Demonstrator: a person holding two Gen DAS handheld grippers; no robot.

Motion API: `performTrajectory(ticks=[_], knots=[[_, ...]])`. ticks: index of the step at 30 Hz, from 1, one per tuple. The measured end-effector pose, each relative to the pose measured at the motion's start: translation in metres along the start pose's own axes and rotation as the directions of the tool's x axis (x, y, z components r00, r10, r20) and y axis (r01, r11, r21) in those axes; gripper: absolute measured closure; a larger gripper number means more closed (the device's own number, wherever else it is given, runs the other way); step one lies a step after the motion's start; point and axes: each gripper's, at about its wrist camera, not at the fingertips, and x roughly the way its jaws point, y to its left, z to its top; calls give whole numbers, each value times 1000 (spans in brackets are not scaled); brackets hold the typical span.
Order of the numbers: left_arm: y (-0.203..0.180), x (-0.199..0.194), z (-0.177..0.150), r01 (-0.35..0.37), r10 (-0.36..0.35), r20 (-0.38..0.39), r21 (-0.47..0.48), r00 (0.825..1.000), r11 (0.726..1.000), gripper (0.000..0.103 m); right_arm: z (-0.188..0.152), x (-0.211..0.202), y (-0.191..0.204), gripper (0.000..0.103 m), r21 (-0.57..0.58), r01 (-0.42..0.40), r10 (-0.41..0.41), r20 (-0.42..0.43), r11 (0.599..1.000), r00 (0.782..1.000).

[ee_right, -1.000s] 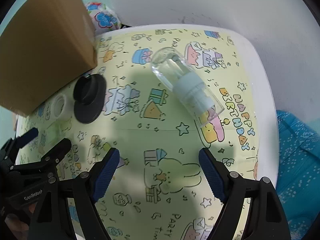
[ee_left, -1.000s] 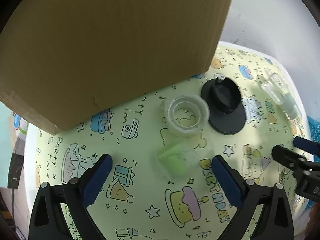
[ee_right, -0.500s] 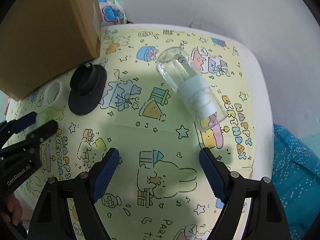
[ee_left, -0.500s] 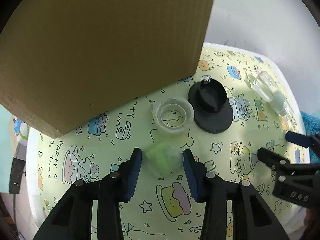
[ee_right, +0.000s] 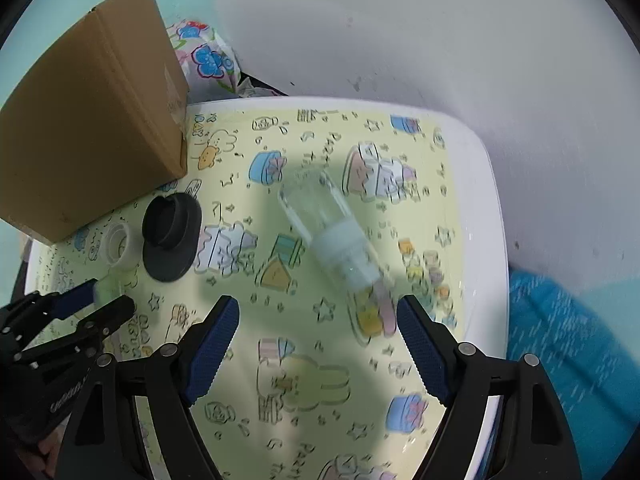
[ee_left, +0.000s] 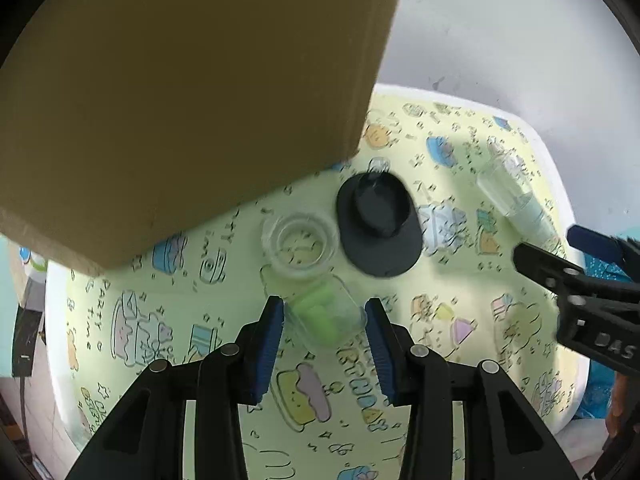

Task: Organize objects
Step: 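Close the left tool on the green container while the right tool grasps the clear spray bottle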

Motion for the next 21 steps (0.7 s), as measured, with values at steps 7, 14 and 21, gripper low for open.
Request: performTrajectory(ticks=[7,14,21], knots=[[-10,3,12,8,-7,-5,6,1000,1000,61,19,13,17,20,-71,71,-71,7,995,997],[-4,9,14,-15,15,-30,-11,999,1000,61,23,33,9,37,-71,89,-92,-41,993,995],[-3,10,15,-25,25,-27,-6,999,1000,61,21,35,0,63,12,23,-22,-83,1000,996]])
